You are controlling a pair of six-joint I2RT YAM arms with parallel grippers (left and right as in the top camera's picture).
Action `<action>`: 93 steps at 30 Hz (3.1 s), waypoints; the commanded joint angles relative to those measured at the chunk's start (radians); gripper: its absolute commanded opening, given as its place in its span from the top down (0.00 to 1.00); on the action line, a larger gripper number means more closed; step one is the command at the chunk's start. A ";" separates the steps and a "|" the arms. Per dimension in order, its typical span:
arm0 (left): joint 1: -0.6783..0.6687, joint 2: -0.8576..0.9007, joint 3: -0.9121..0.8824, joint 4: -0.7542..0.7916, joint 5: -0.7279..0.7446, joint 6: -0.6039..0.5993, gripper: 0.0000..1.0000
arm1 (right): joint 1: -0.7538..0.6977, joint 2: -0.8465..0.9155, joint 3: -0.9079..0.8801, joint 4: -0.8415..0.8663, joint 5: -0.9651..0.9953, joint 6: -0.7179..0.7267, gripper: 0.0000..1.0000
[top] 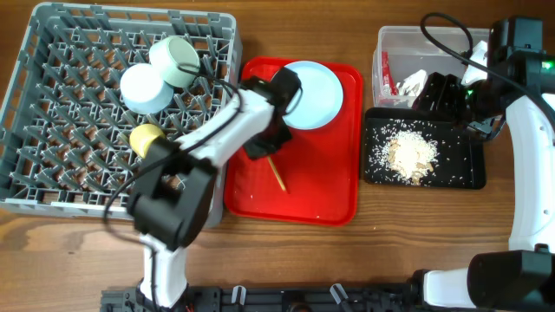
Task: Sort waste into correct bins and load items into the dishwasher rack
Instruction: 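Place the chopstick into the dish rack with the left gripper, then grasp the rim of the light-blue plate with the left gripper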
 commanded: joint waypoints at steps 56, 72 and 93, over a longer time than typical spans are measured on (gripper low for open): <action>0.064 -0.196 0.032 0.466 0.129 0.990 0.34 | -0.004 -0.009 0.016 0.000 -0.009 -0.003 0.09; -0.110 0.072 0.032 0.536 0.121 1.186 0.36 | -0.004 -0.009 0.016 -0.001 -0.010 0.000 0.05; -0.123 0.112 0.032 0.308 0.117 1.179 0.86 | -0.004 -0.009 0.016 -0.001 -0.010 -0.002 0.05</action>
